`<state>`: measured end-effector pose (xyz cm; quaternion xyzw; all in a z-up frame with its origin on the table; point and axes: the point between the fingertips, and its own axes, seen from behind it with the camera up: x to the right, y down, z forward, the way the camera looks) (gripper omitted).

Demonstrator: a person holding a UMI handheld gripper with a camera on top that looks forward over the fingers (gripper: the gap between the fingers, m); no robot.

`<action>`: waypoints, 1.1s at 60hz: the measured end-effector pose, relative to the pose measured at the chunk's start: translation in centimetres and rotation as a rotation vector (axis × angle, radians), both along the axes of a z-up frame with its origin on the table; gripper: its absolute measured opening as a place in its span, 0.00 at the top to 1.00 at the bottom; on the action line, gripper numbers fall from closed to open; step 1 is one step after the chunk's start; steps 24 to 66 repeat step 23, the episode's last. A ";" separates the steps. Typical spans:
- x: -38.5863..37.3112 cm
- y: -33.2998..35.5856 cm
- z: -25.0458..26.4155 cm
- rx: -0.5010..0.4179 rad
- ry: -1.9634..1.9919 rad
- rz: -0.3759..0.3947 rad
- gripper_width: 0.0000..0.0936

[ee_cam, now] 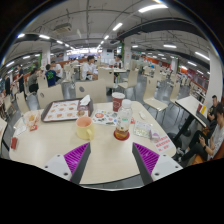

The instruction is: Pour water

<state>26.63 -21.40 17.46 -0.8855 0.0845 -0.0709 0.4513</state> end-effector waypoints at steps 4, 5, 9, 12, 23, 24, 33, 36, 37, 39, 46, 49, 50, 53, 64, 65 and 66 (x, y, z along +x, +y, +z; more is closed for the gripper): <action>-0.9 -1.1 0.6 0.001 -0.006 0.009 0.09; -1.0 -1.3 0.8 0.002 -0.009 0.011 0.09; -1.7 -1.8 0.9 0.006 -0.011 0.024 0.09; -2.1 -2.2 1.0 0.003 -0.002 0.028 0.09; -2.0 -2.3 1.5 0.013 -0.028 0.042 0.09; -2.0 -2.3 1.5 0.013 -0.028 0.042 0.09; -2.0 -2.3 1.5 0.013 -0.028 0.042 0.09; -2.0 -2.3 1.5 0.013 -0.028 0.042 0.09; -2.0 -2.3 1.5 0.013 -0.028 0.042 0.09; -2.0 -2.3 1.5 0.013 -0.028 0.042 0.09; -2.0 -2.3 1.5 0.013 -0.028 0.042 0.09; -2.0 -2.3 1.5 0.013 -0.028 0.042 0.09; -2.0 -2.3 1.5 0.013 -0.028 0.042 0.09; -2.0 -2.3 1.5 0.013 -0.028 0.042 0.09; -2.0 -2.3 1.5 0.013 -0.028 0.042 0.09; -2.0 -2.3 1.5 0.013 -0.028 0.042 0.09; -2.0 -2.3 1.5 0.013 -0.028 0.042 0.09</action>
